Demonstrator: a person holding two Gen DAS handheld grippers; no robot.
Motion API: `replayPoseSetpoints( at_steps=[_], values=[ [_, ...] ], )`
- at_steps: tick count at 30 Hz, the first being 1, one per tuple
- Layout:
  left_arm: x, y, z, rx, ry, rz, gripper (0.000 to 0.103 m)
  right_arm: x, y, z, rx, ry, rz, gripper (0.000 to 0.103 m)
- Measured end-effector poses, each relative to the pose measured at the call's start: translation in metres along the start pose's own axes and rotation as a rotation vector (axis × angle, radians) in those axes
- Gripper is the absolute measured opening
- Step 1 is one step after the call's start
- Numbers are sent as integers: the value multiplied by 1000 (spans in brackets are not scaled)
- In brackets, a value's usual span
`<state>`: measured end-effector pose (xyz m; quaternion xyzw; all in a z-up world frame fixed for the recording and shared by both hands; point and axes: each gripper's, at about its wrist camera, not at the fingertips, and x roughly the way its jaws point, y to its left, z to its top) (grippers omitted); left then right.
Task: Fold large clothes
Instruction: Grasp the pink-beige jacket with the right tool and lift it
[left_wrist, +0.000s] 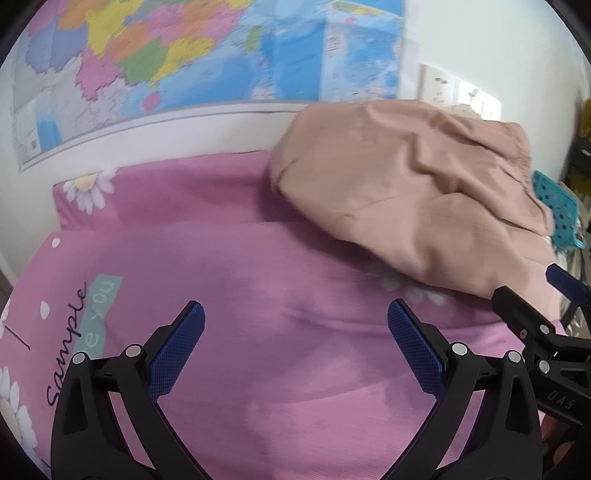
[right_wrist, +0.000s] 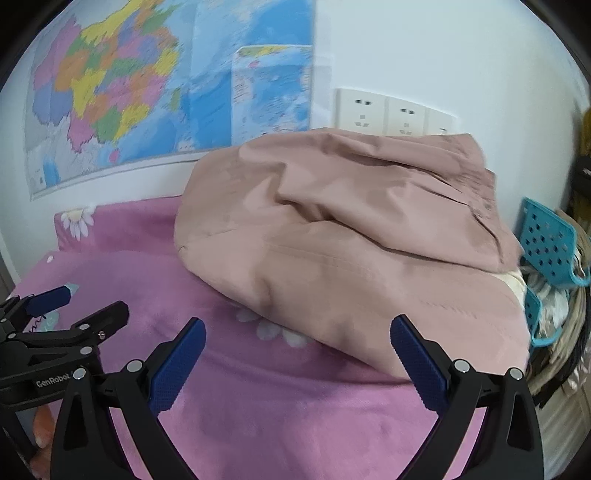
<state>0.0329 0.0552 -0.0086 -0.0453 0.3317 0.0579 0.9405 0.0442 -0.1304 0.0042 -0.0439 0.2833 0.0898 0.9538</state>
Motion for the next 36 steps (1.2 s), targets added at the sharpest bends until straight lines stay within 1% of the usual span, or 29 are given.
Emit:
replayPoseSetpoints(
  at_steps=[2, 7, 14, 16, 17, 18, 19, 20, 21, 22, 23, 24, 27, 28, 29, 30, 32, 33, 36],
  values=[
    [5, 12, 1, -20, 6, 23, 98, 13, 11, 6, -48, 2, 2, 97],
    [18, 47, 3, -74, 21, 94, 98, 47, 46, 16, -196, -4, -26, 97],
    [29, 87, 8, -123, 32, 154, 98, 103, 108, 19, -480, -35, -139, 97],
    [32, 94, 9, -132, 37, 161, 98, 116, 120, 19, -537, -47, -178, 96],
    [32, 95, 9, -133, 41, 164, 98, 121, 124, 19, -563, -70, -212, 96],
    [33, 97, 10, -130, 44, 165, 98, 124, 125, 20, -577, -82, -228, 94],
    [34, 100, 11, -127, 44, 170, 98, 128, 126, 24, -587, -72, -218, 79],
    [34, 102, 12, -122, 42, 175, 98, 129, 124, 28, -583, -56, -188, 51],
    [34, 103, 13, -118, 40, 175, 98, 129, 120, 34, -568, -38, -152, 36],
    [35, 104, 15, -113, 40, 176, 98, 126, 116, 40, -549, -32, -129, 15],
    [36, 106, 17, -105, 38, 174, 98, 122, 112, 46, -532, -34, -112, 11],
    [36, 106, 19, -98, 36, 173, 98, 109, 104, 56, -498, -50, -75, 10],
    [36, 105, 26, -63, 24, 174, 98, 67, 85, 78, -433, -131, -16, 9],
    [37, 104, 28, -50, 19, 172, 98, 57, 77, 88, -400, -139, 14, 9],
    [37, 102, 32, -33, 13, 170, 98, 43, 63, 101, -344, -146, 69, 8],
    [38, 100, 34, -21, 7, 166, 98, 34, 52, 111, -307, -155, 99, 8],
    [39, 96, 41, 4, -6, 158, 98, 5, 24, 131, -227, -201, 158, 8],
    [39, 92, 46, 20, -17, 145, 98, -10, 7, 144, -179, -224, 187, 8],
    [38, 80, 60, 59, -52, 94, 98, -46, -30, 170, -103, -288, 240, 8]
  ],
)
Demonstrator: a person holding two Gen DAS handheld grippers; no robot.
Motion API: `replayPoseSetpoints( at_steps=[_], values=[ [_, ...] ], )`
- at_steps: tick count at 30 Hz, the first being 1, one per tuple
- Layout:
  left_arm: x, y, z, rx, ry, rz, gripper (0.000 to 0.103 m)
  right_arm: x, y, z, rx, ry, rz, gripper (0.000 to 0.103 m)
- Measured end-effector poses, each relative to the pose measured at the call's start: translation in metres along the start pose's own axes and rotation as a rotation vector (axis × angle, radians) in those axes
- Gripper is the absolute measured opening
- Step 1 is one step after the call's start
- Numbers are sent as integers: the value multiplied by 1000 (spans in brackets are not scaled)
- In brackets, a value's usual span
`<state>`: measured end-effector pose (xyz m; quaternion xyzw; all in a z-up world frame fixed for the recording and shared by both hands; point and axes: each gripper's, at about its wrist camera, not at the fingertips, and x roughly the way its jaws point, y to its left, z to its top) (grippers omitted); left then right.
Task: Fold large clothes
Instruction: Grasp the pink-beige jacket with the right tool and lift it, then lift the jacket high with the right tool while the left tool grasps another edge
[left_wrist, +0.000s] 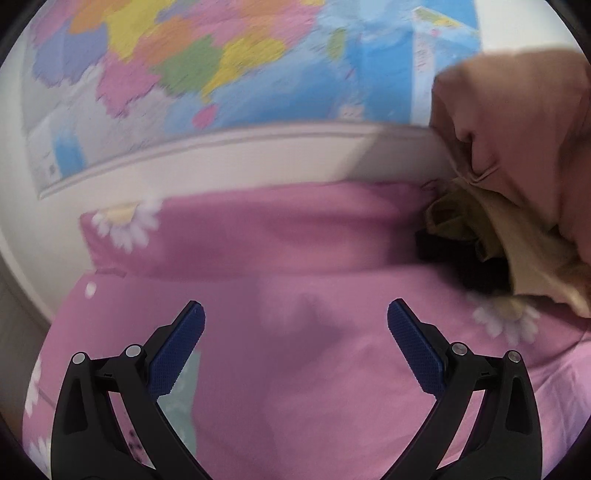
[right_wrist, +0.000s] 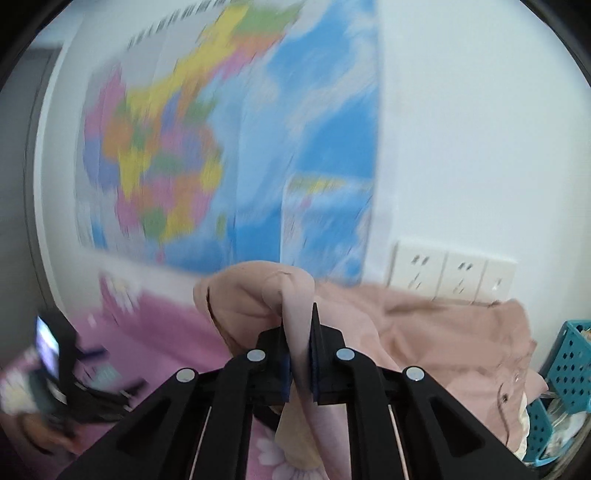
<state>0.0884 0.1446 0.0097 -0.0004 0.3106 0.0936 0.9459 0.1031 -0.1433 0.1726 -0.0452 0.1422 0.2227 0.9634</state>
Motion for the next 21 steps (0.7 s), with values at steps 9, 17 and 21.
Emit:
replayPoseSetpoints(
  at_steps=[9, 17, 21],
  values=[
    [-4, -65, 57, 61, -187, -252, 98, -66, -45, 65, 52, -151, 41, 7],
    [-5, -99, 79, 6, -275, -675, 98, -104, -64, 86, 99, -244, 88, 6],
    [-3, -116, 88, -15, -258, -793, 98, -114, -67, 89, 106, -249, 98, 6]
  ],
)
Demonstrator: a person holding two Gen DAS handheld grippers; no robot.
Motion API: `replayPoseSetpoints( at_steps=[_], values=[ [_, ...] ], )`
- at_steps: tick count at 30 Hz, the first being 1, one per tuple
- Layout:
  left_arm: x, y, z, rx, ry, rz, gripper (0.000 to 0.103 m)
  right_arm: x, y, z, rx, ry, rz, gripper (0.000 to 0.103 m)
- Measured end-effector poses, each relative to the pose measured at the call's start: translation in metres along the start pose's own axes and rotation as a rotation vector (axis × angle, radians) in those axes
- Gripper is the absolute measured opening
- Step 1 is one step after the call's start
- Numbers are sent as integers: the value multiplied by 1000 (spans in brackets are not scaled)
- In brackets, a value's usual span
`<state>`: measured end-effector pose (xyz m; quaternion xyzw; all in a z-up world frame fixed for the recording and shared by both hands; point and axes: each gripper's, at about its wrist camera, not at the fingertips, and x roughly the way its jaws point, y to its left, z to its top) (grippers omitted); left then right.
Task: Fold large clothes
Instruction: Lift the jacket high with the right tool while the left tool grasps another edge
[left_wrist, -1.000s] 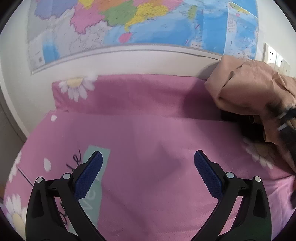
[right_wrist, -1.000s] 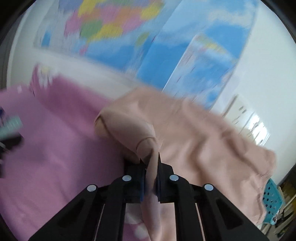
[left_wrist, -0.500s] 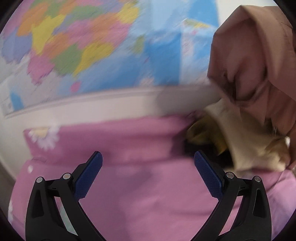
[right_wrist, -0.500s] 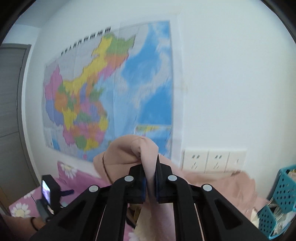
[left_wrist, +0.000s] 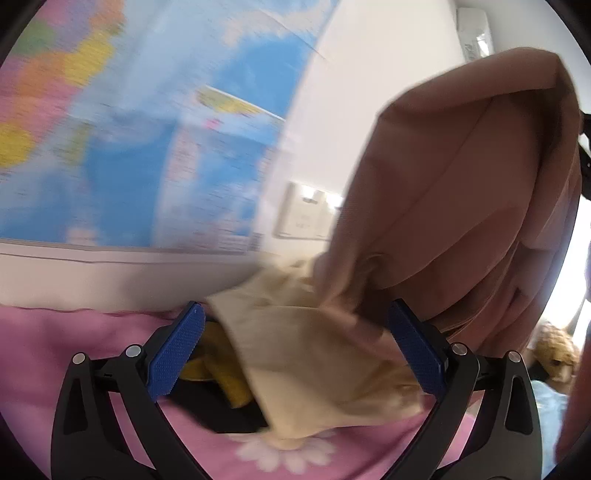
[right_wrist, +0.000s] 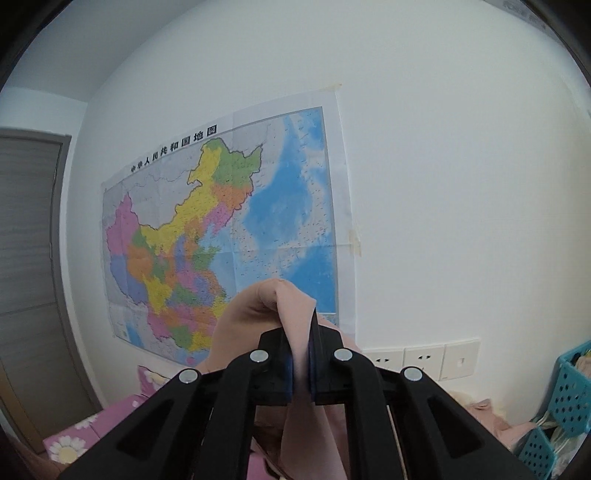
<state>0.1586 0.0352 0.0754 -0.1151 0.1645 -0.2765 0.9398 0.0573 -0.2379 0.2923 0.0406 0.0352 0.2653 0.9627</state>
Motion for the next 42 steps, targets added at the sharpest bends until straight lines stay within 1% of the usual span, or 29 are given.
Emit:
replayPoseSetpoints(
  at_steps=[2, 3, 4, 5, 6, 7, 8, 10, 11, 12, 13, 17, 18, 19, 20, 22, 24, 26, 29, 30, 32, 33, 34, 35, 36, 37, 39, 41, 42],
  values=[
    [20, -9, 7, 11, 32, 2, 96, -3, 1, 0, -13, -4, -15, 6],
    [32, -15, 10, 24, 60, 14, 74, -5, -2, 1, -3, -7, -11, 6],
    [42, -17, 14, 19, 89, 8, 42, -8, -3, 1, 1, -8, -11, 5],
    [53, -20, 17, 4, 135, -15, 30, -11, -3, 3, -4, -12, -20, 5],
    [58, -23, 20, -9, 154, -27, 7, -16, -4, 5, -7, -16, -32, 5],
    [58, -27, 23, -12, 147, -23, 8, -19, -3, 7, -5, -18, -37, 5],
    [54, -35, 29, 7, 116, 5, 7, -26, -4, 12, -8, -27, -46, 4],
    [43, -52, 43, 41, 76, 34, 5, -42, -2, 22, -19, -55, -63, 4],
    [30, -62, 53, 49, 40, 22, 5, -55, -1, 30, -27, -77, -71, 3],
    [20, -71, 61, 63, 7, 27, 5, -69, 1, 38, -38, -108, -80, 3],
    [4, -83, 73, 88, -40, 40, 5, -81, 4, 46, -44, -133, -79, 3],
    [-67, -121, 113, 125, -212, 47, 5, -146, 16, 80, -61, -255, -66, 2],
    [-92, -133, 123, 137, -258, 52, 5, -163, 19, 88, -60, -282, -57, 2],
    [-111, -141, 130, 146, -288, 55, 5, -174, 21, 92, -61, -297, -48, 2],
    [-137, -154, 137, 161, -327, 76, 5, -190, 25, 97, -63, -320, -32, 2],
    [-173, -170, 142, 191, -376, 104, 5, -211, 33, 102, -74, -344, 4, 2],
    [-215, -187, 143, 216, -404, 154, 5, -231, 41, 101, -71, -356, 57, 2],
    [-237, -195, 143, 215, -408, 196, 5, -239, 47, 97, -63, -346, 109, 2],
    [-284, -211, 139, 219, -416, 281, 5, -244, 55, 84, -52, -322, 213, 2],
    [-309, -215, 137, 219, -418, 304, 5, -244, 56, 81, -42, -318, 237, 2],
    [-346, -229, 130, 223, -438, 359, 5, -237, 49, 71, -2, -296, 291, 2],
    [-354, -228, 127, 228, -450, 381, 5, -229, 42, 63, 32, -278, 315, 2],
    [-364, -231, 121, 239, -460, 430, 5, -219, 36, 56, 60, -255, 326, 2],
    [-368, -235, 112, 252, -458, 470, 6, -204, 28, 46, 91, -214, 331, 2],
    [-375, -227, 111, 261, -441, 506, 6, -181, 19, 32, 141, -153, 342, 2],
    [-364, -212, 103, 264, -411, 542, 6, -160, 12, 19, 178, -95, 347, 2],
    [-333, -184, 85, 254, -303, 604, 6, -111, 1, -14, 239, 39, 329, 3],
    [-288, -141, 58, 220, -149, 683, 6, -42, -9, -69, 301, 228, 303, 3],
    [-272, -123, 46, 198, -85, 695, 6, -10, -14, -98, 335, 308, 283, 3]
  ],
)
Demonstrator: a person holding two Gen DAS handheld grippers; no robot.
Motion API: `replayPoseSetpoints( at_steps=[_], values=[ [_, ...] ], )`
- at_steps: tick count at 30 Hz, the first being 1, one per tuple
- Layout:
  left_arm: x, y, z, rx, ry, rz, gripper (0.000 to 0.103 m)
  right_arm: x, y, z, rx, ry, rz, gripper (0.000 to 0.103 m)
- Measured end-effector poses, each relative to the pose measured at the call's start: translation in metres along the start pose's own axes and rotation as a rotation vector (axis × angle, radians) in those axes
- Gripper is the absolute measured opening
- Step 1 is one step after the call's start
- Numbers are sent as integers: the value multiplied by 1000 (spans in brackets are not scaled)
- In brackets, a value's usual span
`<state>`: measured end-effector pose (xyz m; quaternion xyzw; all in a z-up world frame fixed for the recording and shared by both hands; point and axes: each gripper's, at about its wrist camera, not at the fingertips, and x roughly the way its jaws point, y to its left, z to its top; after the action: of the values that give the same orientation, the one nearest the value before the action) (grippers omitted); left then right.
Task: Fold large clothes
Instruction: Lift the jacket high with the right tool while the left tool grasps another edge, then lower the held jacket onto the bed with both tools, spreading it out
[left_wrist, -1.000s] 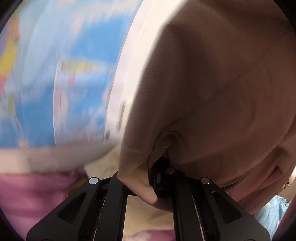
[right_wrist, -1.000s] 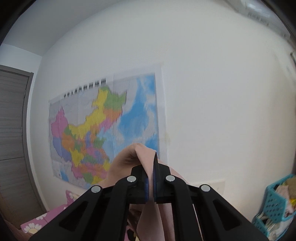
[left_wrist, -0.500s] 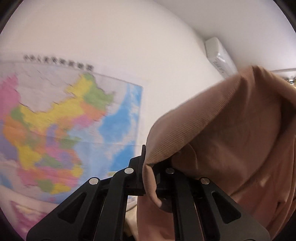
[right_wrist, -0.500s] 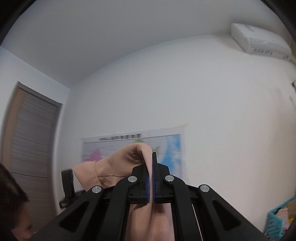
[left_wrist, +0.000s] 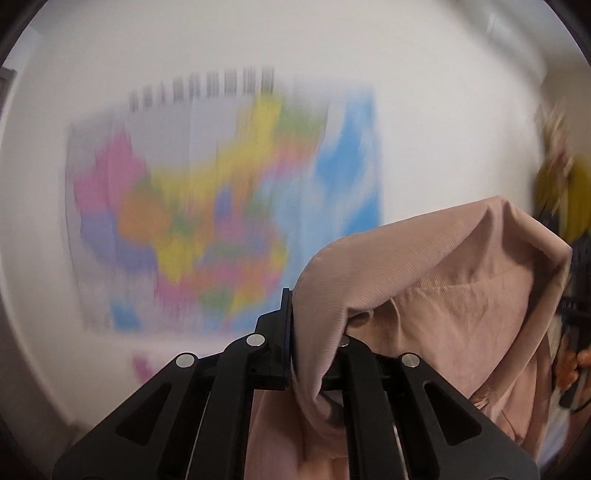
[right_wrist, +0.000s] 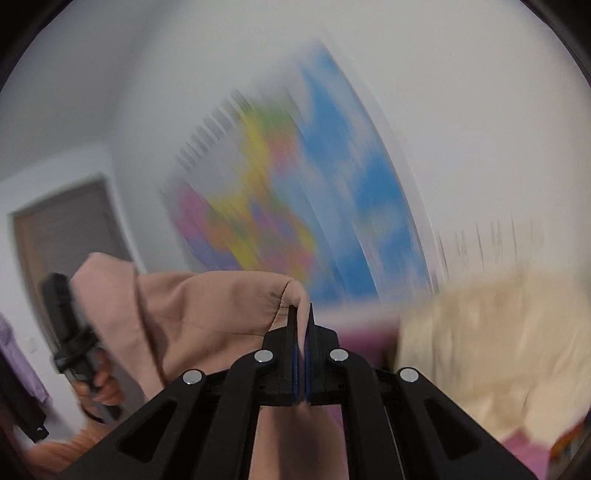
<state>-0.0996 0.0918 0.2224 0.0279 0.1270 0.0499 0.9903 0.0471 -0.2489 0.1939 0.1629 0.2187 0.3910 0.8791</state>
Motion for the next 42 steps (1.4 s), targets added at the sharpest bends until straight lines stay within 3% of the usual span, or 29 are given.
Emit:
replayPoseSetpoints(
  at_steps=[1, 3, 4, 7, 8, 10, 12, 15, 16, 17, 18, 22, 23, 26, 29, 30, 32, 34, 38, 40, 42],
  values=[
    [35, 4, -23, -13, 95, 19, 6, 23, -12, -10, 33, 53, -7, 3],
    [84, 16, -67, -36, 225, 34, 6, 83, -42, -39, 74, 180, -81, 3],
    [110, 21, -88, -41, 283, 75, 6, 103, -51, -47, 103, 223, -77, 3],
    [168, 39, -136, -100, 417, 98, 7, 148, -75, -76, 102, 328, -154, 3],
    [179, 45, -142, -118, 444, 98, 7, 159, -81, -82, 119, 356, -139, 3],
    [202, 55, -165, -137, 498, 92, 12, 171, -93, -87, 129, 378, -184, 3],
    [220, 67, -173, -149, 531, 86, 23, 185, -106, -87, 129, 402, -220, 4],
    [236, 78, -177, -166, 562, 55, 44, 199, -113, -87, 103, 440, -277, 15],
    [237, 77, -176, -162, 565, 46, 57, 203, -112, -86, 71, 445, -320, 28],
    [239, 81, -174, -162, 565, 34, 63, 205, -113, -86, 59, 448, -335, 48],
    [238, 85, -175, -155, 557, 16, 71, 204, -110, -84, 37, 437, -371, 56],
    [231, 96, -169, -119, 533, -12, 82, 202, -91, -77, -54, 392, -369, 74],
    [230, 102, -169, -119, 526, -24, 83, 206, -80, -79, -119, 396, -375, 79],
    [228, 118, -169, -166, 530, -95, 87, 232, -51, -91, -336, 447, -420, 83],
    [222, 130, -172, -186, 521, -137, 87, 254, -40, -107, -459, 506, -457, 81],
    [220, 131, -173, -187, 517, -152, 88, 253, -42, -110, -463, 522, -446, 74],
    [215, 135, -175, -223, 508, -202, 92, 258, -48, -115, -443, 563, -397, 25],
    [213, 131, -176, -212, 517, -252, 92, 256, -47, -109, -426, 541, -388, 14],
    [195, 121, -164, -152, 427, -315, 94, 240, -37, -72, -348, 447, -313, 11],
    [191, 128, -157, -185, 392, -372, 98, 237, -42, -57, -274, 423, -278, 11],
    [195, 140, -155, -264, 375, -345, 98, 234, -45, -52, -262, 412, -266, 11]
  ],
)
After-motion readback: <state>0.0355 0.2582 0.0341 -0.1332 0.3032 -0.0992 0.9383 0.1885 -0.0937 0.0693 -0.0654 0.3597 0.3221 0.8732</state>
